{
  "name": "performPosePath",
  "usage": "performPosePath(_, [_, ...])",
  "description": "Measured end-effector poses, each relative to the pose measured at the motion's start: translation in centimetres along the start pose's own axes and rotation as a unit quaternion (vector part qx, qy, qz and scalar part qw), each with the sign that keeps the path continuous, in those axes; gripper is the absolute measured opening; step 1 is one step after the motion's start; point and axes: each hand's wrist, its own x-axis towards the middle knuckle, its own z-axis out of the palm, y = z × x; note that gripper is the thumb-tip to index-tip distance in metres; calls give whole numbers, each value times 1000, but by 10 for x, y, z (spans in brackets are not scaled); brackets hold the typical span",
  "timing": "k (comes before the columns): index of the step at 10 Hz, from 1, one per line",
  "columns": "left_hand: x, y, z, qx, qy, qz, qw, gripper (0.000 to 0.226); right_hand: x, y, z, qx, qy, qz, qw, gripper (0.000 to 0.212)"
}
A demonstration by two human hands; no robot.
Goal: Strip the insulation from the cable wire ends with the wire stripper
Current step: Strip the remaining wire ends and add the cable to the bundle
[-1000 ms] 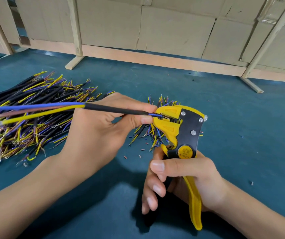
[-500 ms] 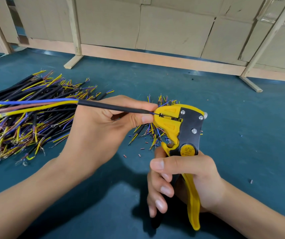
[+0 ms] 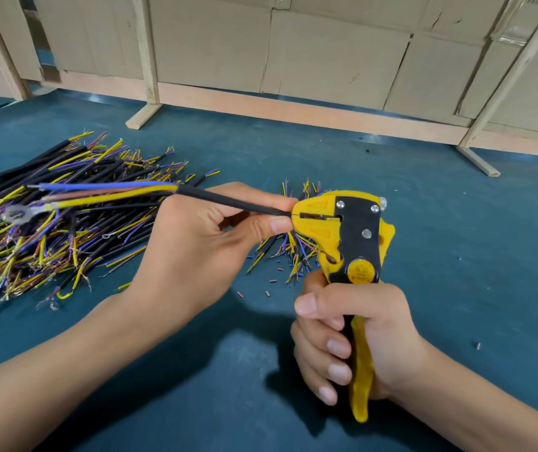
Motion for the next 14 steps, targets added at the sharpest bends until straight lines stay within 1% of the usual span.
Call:
performPosePath(1, [3, 2, -1, 19, 12, 48, 999, 10, 1, -1, 0, 6, -11, -5, 1000, 31])
performPosePath(2, [6, 2, -2, 69, 15, 76, 995, 12, 2, 1, 2, 5, -13, -20, 1000, 31])
performPosePath(3, [7, -1, -2, 43, 23, 55, 997, 11, 2, 3, 4, 5, 1, -35, 999, 32])
performPosePath(4, [5, -3, 6, 34, 33, 57, 997, 6, 2, 6, 4, 12, 13, -39, 999, 32])
performPosePath(5, [13, -11, 1, 11, 71, 19, 997, 11, 0, 7, 5, 28, 30, -49, 998, 31])
performPosePath(6, [35, -27, -41, 16, 192, -43, 980, 12, 0, 5, 4, 52, 62, -64, 995, 28])
performPosePath(7, [45, -29, -63, 58, 221, -22, 973, 11, 5, 9, 4, 58, 52, -71, 994, 26])
performPosePath(8, [36, -24, -42, 87, 150, 12, 985, 10, 7, 11, 2, 49, 30, -69, 996, 25])
performPosePath(9, [27, -26, -25, 91, 64, -9, 994, 12, 7, 8, -1, 62, 17, -57, 996, 23])
performPosePath(10, [24, -32, -18, -121, 13, -97, 988, 25, 7, 4, -2, 88, 13, -57, 994, 18])
performPosePath(11, [24, -32, -15, -284, -30, -189, 940, 20, 7, 2, -4, 96, 14, -51, 994, 19])
performPosePath(12, [26, -35, -15, -291, -47, -244, 924, 13, 7, 2, -5, 84, 2, -30, 996, 18])
performPosePath(13, [30, -35, -20, -221, -72, -270, 934, 27, 6, 3, -4, 68, -4, -28, 997, 18])
performPosePath(14, [38, -32, -28, -53, -135, -258, 955, 30, 6, 3, 0, 53, -1, -31, 998, 18])
